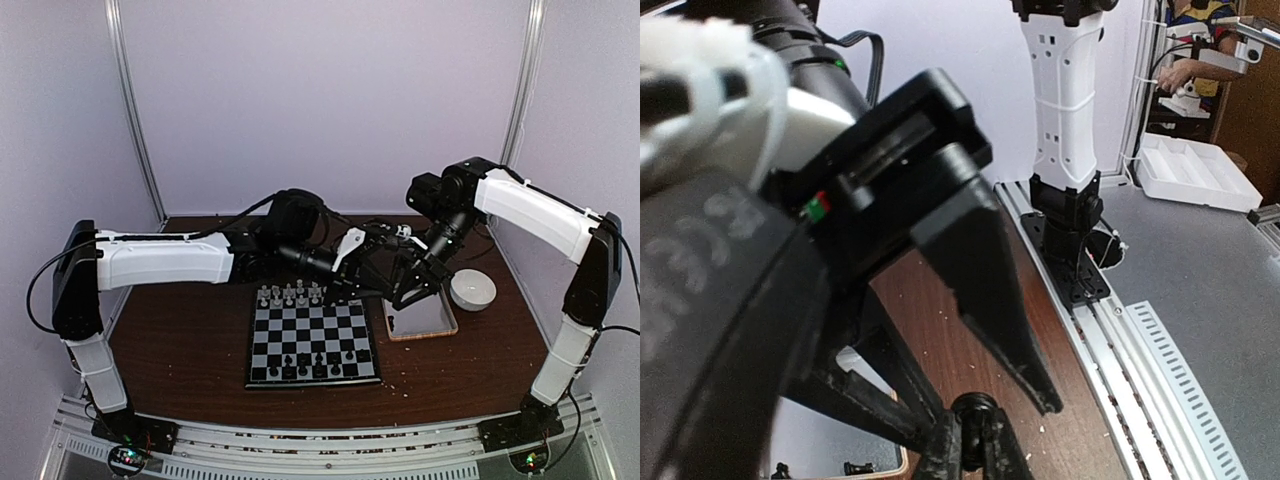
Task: Set up the chess pieces on the board
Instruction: Pass from the right arm to the left, then place the knight at b8.
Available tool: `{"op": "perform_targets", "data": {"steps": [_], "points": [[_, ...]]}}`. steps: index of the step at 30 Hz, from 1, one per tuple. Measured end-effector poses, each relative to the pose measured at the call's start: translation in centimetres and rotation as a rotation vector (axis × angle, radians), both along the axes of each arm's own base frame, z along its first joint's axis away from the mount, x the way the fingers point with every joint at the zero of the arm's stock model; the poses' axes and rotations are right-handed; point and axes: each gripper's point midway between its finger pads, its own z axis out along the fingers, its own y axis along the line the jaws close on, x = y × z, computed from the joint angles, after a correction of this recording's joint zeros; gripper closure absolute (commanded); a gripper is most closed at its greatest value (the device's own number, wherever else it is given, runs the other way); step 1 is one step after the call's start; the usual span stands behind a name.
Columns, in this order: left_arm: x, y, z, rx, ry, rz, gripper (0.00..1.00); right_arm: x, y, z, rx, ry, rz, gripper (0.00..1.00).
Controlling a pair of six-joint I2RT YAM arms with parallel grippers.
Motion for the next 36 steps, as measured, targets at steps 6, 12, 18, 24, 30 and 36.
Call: {"op": "perform_targets", "data": {"steps": [6,12,18,24,30,36], "points": [[0.7,0.4,-0.1,0.067,0.008,0.055,1.00,0.5,-2.0,0.0,-0.016,-0.050,-0.064,0.00],[1.2,1.9,-0.3,0.183,0.003,0.122,1.00,2.9,-6.0,0.1,-0.022,-0.139,-0.214,0.00],[2.5,3.3,-0.2,0.332,-0.059,0.225,1.00,7.7,-8.9,-3.7,-0.118,-0.194,-0.461,0.01],[2.2,3.4,-1.3,0.470,-0.147,0.260,1.00,11.7,-11.0,-7.0,-0.253,-0.302,-0.636,0.01],[1.0,2.4,-6.4,0.646,-0.202,0.226,1.00,14.8,-12.8,-9.2,-0.361,-0.390,-0.747,0.01],[-0.1,2.6,-11.2,0.790,-0.242,0.182,1.00,15.7,-13.6,-10.1,-0.407,-0.421,-0.773,0.01]]}}
